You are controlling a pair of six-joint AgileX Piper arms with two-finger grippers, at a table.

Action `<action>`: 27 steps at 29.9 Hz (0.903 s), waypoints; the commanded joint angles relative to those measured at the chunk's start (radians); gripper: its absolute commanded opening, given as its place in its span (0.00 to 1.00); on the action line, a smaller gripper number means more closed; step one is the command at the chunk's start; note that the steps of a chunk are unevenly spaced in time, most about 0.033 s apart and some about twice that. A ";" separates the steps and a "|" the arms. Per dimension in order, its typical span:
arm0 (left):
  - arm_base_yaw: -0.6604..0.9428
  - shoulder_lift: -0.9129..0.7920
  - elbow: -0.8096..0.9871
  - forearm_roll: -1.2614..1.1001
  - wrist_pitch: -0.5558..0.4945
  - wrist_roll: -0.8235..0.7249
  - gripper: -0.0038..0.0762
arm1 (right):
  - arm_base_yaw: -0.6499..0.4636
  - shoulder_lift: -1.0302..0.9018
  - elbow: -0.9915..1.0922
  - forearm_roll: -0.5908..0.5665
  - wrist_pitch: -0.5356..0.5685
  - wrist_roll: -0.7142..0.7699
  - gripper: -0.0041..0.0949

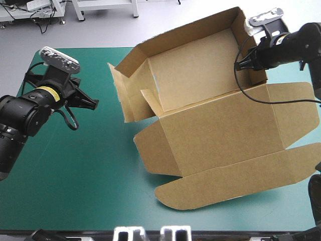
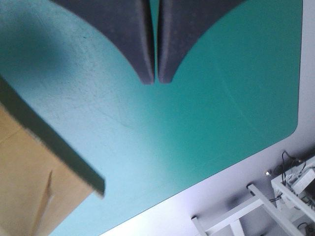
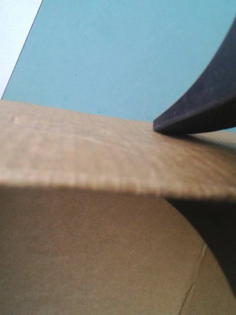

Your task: Fold the box

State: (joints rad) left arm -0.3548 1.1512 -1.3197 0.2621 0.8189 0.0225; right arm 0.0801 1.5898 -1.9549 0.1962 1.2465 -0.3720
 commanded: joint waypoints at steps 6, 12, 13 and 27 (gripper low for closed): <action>0.213 -0.059 0.013 -0.279 -0.044 0.121 0.06 | -0.176 -0.119 0.065 0.277 0.004 -0.096 0.02; 0.345 -0.059 0.149 -0.546 -0.076 0.288 0.06 | -0.188 -0.139 0.129 0.362 0.004 -0.119 0.02; 0.358 -0.059 0.172 -0.593 -0.086 0.335 0.06 | -0.188 -0.139 0.129 0.379 0.004 -0.119 0.02; 0.418 0.020 0.362 -1.215 -0.048 0.726 0.06 | -0.187 -0.139 0.129 0.546 0.004 -0.155 0.02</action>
State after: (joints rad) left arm 0.0657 1.1779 -0.9321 -0.7260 0.7505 0.6138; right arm -0.1006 1.4931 -1.7987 0.6660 1.2455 -0.5281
